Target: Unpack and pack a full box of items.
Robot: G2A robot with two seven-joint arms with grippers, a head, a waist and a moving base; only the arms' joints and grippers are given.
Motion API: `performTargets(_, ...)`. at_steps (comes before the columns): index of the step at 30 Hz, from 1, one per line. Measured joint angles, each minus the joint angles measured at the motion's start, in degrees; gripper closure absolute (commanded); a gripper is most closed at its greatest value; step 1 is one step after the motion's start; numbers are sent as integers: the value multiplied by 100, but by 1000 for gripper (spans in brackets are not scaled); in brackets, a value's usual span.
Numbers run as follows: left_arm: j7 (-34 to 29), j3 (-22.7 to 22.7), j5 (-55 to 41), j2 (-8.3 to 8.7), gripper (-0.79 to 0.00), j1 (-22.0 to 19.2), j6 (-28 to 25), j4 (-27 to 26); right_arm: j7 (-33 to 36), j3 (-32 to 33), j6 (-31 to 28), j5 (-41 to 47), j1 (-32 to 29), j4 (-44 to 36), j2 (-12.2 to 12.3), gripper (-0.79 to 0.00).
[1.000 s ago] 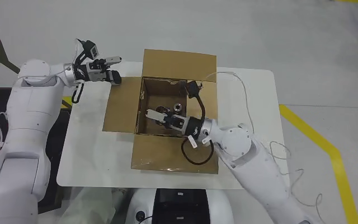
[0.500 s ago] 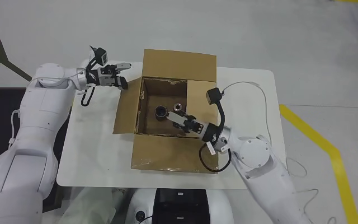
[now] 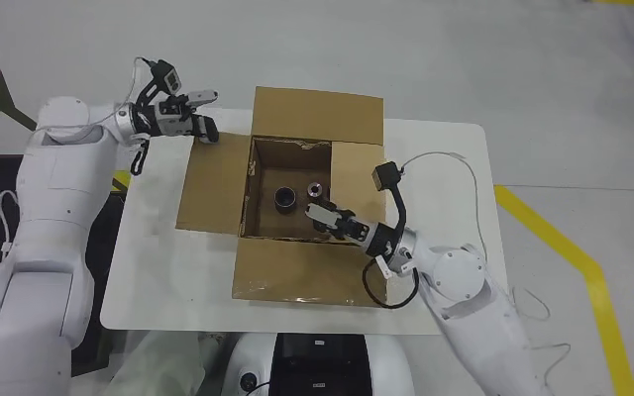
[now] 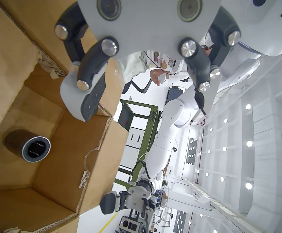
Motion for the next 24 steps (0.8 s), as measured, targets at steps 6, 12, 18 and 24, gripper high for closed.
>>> performTargets(6,-44,-132,116,87,-785,192,192,-702,168,274,60,-30,-395,-303,93,-785)
performTargets(12,216,-67,377,107,-785,316,490,-1271,303,485,65,-6,-708,-501,168,-785)
performTargets(18,396,99,454,72,-785,400,703,-1866,431,599,20,54,-915,-638,226,-785)
performTargets(24,741,168,571,61,-785,519,850,-2327,520,609,50,147,-968,-661,260,-785)
